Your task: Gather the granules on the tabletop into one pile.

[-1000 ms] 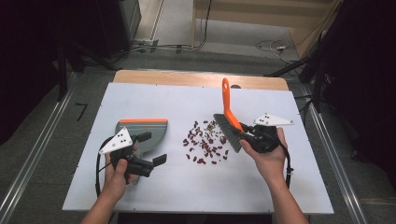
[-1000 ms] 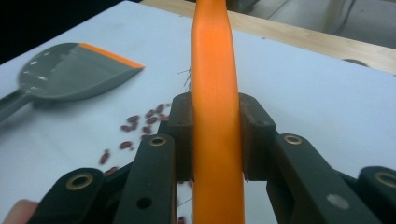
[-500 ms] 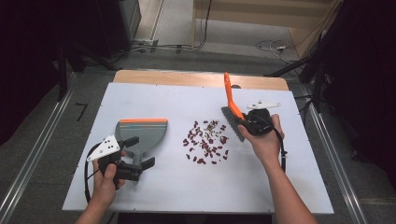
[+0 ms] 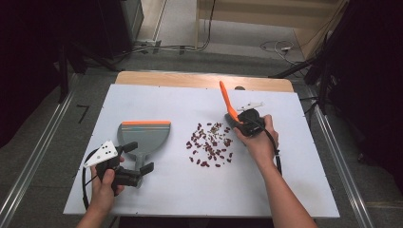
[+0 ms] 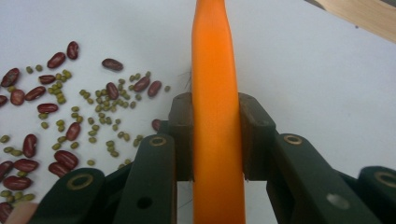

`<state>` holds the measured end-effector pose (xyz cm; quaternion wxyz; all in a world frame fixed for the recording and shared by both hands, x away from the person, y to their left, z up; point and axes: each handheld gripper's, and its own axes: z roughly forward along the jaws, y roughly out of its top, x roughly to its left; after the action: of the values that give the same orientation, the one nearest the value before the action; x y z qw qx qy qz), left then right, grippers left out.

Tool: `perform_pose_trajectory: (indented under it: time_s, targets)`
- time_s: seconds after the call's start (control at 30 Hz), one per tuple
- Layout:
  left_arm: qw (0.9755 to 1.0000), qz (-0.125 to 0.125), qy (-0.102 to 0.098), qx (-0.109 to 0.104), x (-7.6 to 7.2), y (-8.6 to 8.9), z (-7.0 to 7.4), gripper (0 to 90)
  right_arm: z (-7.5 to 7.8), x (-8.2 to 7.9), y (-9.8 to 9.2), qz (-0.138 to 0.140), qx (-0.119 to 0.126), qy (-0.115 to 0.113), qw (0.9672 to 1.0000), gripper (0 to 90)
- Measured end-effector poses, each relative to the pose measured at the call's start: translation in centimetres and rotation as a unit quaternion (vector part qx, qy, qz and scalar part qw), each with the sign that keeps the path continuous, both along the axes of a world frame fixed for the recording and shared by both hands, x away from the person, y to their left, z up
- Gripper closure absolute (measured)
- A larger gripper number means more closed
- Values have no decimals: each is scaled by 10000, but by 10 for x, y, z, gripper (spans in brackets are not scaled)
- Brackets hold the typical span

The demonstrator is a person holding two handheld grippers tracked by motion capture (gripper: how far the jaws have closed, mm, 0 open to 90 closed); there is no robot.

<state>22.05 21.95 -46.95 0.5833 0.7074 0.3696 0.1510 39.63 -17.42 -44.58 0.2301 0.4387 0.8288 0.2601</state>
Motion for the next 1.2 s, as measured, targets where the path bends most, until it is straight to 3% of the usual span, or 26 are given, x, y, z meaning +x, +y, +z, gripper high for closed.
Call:
perform_pose_trajectory:
  time_s: [0.43,0.87,1.03,1.2]
  targets:
    - [10000,-2,45,25,2,1,-4,0,2,-7,14,155,-69,186,9997,692]
    - [10000,12,88,39,3,4,-7,0,3,-21,23,446,52,273,9986,691]
    - [10000,19,88,33,3,5,-7,0,6,-24,21,427,139,210,9988,691]
    - [9999,31,98,42,4,6,-8,0,19,-34,20,526,335,28,9980,691]
